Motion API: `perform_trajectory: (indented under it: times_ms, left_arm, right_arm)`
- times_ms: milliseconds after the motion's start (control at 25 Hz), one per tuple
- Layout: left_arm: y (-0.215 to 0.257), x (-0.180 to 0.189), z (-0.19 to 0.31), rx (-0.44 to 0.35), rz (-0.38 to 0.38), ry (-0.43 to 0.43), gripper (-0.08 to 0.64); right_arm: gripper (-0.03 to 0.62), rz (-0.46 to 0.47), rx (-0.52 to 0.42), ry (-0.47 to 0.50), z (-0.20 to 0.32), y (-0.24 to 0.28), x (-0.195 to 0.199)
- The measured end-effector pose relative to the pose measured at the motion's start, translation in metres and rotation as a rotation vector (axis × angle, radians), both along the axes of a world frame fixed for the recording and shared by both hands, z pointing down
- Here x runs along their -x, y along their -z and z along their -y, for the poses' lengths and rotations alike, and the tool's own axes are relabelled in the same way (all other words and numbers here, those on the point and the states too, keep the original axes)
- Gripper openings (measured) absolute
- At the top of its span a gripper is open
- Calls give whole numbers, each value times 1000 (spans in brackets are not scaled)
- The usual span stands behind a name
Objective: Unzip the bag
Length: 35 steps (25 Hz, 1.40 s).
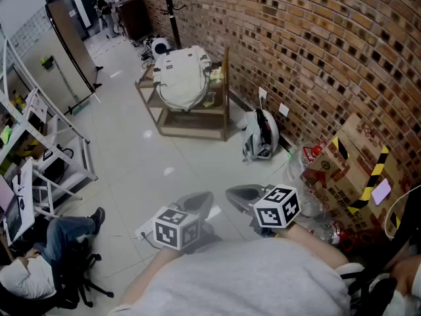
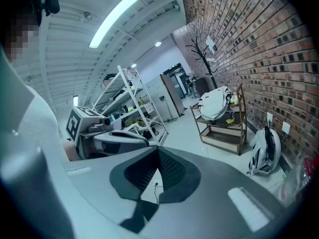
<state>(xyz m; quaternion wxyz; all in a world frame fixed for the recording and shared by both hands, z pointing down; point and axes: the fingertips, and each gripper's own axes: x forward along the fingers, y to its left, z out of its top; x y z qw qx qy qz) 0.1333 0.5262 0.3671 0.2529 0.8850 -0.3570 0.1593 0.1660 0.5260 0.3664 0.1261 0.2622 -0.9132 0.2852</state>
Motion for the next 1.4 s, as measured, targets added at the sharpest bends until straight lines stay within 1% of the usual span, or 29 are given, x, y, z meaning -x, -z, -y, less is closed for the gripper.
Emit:
perform_trajectory:
  times_ms: [360,480,560,720,840,1000,1120,1200,1280,1400]
  left_arm:
    - [-18,10,53,7,-15,-6,0]
    - [-28,16,80,24,-40,-8,2]
    - [-33,25,107,29,-50,-9,1]
    - [-44,46,175,34,-44,-21,2]
    - [-49,72,239,52,-45,-11,2]
    - [-44,122,339,70,-35,17,2]
    - [-35,165,419,63,-29,60,2]
    - [-29,185,462,47,-20,72,2]
    - [-26,200,494,33,-12,77,2]
    - [-30,212,526,36,-16,84,1]
  right_arm:
    - [2,-24,11,-8,49,-16,9]
    - [2,-36,18,-10,75,-25,16]
    - [2,-45,25,-17,99,-31,24]
    - [2,-50,50,-37,166,-43,42]
    - [2,-51,76,-46,227,-50,63]
    - [2,-44,107,-56,321,-49,101]
    - [2,-40,102,-59,393,-41,131]
    - [2,-35,98,-64,432,-37,146]
    - [2,-32,94,-71,463,-34,158]
    - [2,-37,94,-79,495,-36,167]
